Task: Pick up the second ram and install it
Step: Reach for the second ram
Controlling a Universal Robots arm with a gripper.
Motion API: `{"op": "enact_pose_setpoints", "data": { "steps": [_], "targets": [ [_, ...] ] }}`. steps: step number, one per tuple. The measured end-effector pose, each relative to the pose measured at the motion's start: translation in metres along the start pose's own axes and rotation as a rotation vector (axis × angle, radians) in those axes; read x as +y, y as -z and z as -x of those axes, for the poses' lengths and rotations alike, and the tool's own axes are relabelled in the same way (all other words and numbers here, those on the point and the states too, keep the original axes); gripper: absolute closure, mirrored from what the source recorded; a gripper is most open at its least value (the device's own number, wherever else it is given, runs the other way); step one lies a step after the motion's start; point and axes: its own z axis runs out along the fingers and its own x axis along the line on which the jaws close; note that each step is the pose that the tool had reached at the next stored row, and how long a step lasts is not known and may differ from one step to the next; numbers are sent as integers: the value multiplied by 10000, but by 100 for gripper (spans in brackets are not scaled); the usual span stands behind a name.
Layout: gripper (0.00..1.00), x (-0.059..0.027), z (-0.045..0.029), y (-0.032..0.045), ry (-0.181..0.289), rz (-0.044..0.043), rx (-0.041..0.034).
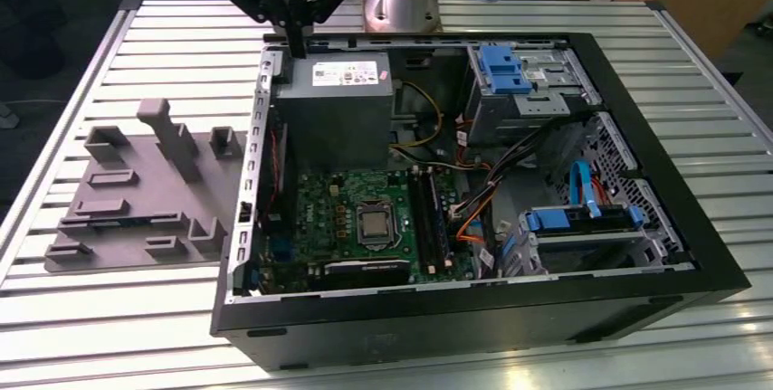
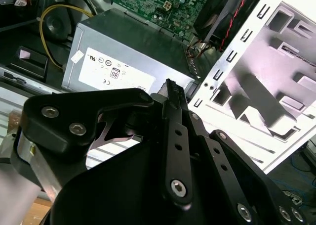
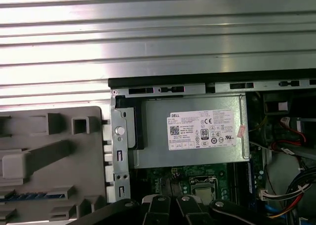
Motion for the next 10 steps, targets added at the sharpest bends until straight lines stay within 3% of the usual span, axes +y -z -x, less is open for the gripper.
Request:
{"op": "enact_pose_setpoints", "data": {
  "steps": [10],
  "targets": [
    [89,-4,-56,0,0,0,0]
  ]
}}
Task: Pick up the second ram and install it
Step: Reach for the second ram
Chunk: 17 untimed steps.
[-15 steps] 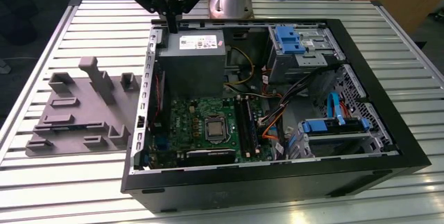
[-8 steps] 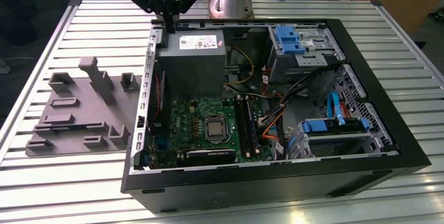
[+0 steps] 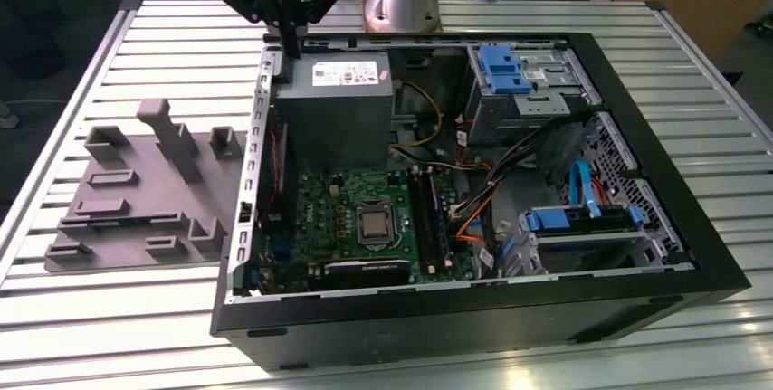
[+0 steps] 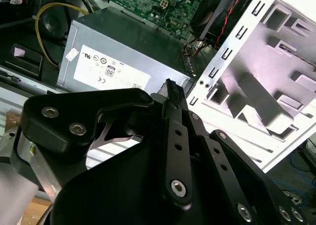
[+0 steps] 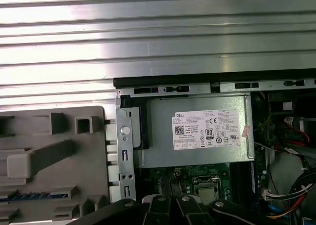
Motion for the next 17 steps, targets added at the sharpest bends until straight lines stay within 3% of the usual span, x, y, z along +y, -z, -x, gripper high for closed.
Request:
{"op": "enact_pose_setpoints", "data": {
  "steps": [17],
  "targets": [
    [89,-7,-88,-1,0,0,0]
  ]
}}
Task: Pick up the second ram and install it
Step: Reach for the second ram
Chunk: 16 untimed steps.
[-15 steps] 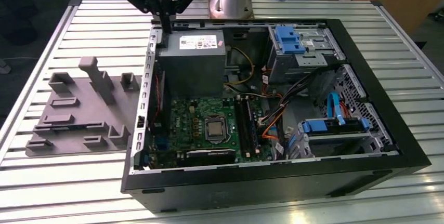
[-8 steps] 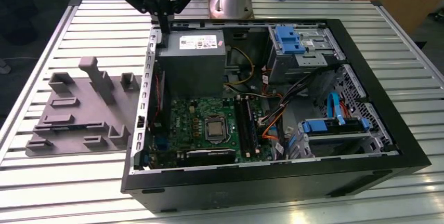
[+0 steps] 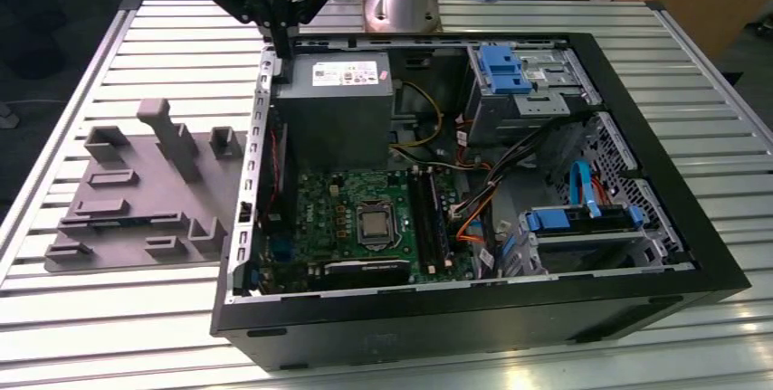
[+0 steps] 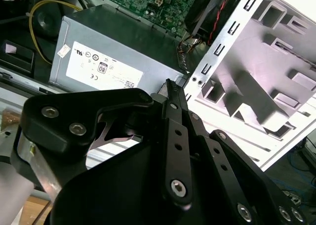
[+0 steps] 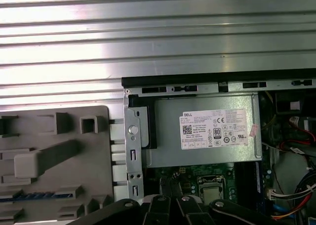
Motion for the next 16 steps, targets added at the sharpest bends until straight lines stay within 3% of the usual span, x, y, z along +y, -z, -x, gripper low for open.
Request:
{"op": "enact_pose_setpoints", "data": {
  "steps": [16],
  "targets": [
    [89,-7,-92,-1,1,-1,0]
  ]
}}
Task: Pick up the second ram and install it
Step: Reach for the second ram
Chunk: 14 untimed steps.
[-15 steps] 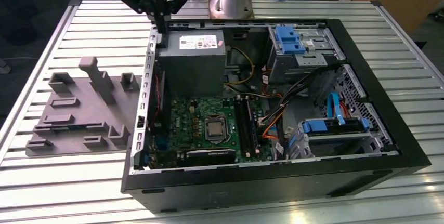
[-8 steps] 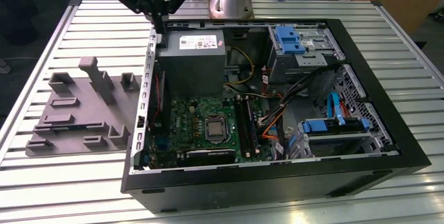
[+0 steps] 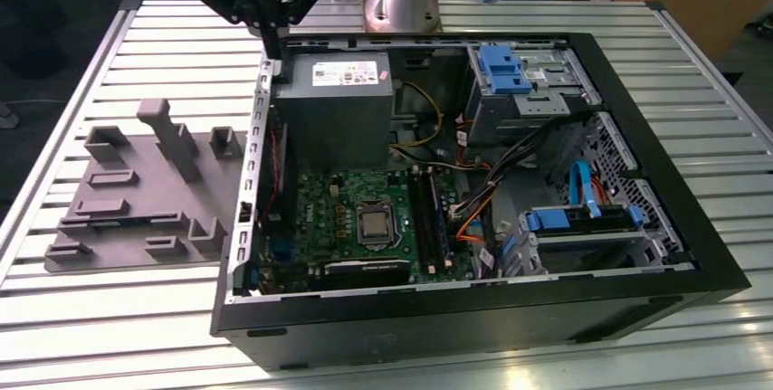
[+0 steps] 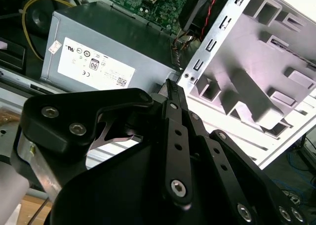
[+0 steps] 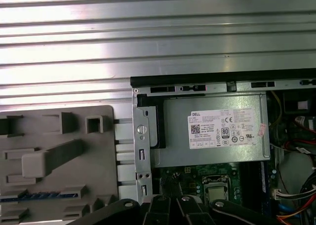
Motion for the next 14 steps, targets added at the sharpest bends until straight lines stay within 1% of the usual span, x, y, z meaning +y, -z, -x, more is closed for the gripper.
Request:
{"op": "enact_pose_setpoints", "data": {
  "steps": [14],
  "targets": [
    [89,-6,-75,-2,0,1,-1]
  ]
}}
